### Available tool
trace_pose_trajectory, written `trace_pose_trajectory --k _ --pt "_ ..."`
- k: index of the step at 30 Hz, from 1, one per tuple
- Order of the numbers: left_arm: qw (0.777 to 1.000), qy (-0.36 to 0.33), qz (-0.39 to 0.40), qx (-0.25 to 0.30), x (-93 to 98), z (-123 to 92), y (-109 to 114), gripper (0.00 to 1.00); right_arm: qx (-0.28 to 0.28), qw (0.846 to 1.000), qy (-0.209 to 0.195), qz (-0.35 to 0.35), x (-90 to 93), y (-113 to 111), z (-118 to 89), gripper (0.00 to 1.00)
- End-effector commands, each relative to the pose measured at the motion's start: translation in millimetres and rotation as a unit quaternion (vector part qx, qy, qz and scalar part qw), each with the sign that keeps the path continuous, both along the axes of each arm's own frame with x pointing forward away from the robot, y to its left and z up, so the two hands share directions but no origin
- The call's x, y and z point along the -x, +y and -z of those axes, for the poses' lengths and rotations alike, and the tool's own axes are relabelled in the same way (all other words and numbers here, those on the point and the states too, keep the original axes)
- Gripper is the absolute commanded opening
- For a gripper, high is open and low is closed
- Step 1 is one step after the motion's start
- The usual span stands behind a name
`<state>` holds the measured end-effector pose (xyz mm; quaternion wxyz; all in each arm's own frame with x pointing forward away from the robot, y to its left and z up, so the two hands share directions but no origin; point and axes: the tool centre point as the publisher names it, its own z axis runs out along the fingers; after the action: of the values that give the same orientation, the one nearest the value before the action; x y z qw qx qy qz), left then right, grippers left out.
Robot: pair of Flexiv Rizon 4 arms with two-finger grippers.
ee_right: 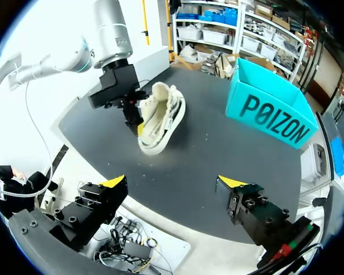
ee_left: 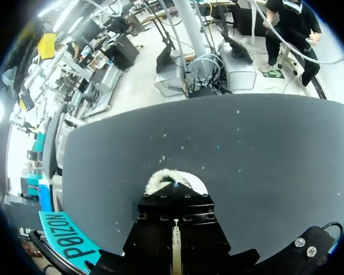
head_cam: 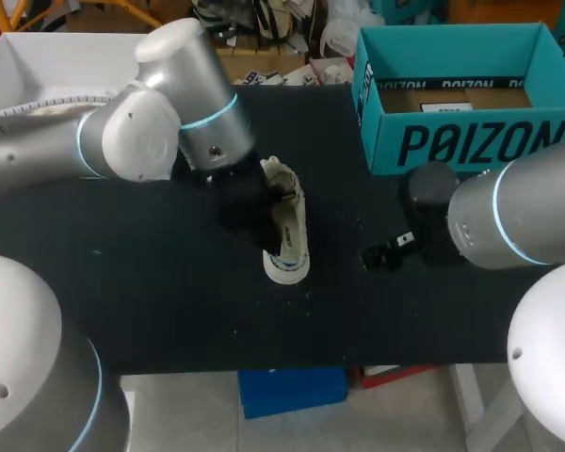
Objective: Take the shoe out of the shoebox, open the shoe tongue, remove and reinsert the insole, then place the shoe into the shoebox
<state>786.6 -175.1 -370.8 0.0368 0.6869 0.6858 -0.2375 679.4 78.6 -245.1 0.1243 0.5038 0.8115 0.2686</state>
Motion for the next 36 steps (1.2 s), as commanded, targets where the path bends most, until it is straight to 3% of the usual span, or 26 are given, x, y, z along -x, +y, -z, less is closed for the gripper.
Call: trace_pose_trajectory --k 1,17,30,32,36 --pt "1.000 -0.003 0.008 -0.007 3.6 -15 4 0.00 0.001 1.000 -0.001 0.001 0.4 2 0 1.00" --pt "0.998 -0.030 0.002 -0.062 -16.2 20 -9 0.00 0.001 1.000 -0.001 0.001 0.4 2 0 1.00" --pt "0.997 0.011 -0.005 -0.071 -26.4 56 -14 0.00 0.001 1.000 -0.001 0.001 0.4 2 0 1.00" --pt "0.997 0.014 -0.005 -0.070 -26.7 57 -14 0.00 0.001 1.000 -0.001 0.001 0.4 2 0 1.00" --pt "0.999 0.009 -0.008 -0.043 -26.8 36 -14 0.00 0.001 1.000 -0.001 0.001 0.4 2 0 1.00"
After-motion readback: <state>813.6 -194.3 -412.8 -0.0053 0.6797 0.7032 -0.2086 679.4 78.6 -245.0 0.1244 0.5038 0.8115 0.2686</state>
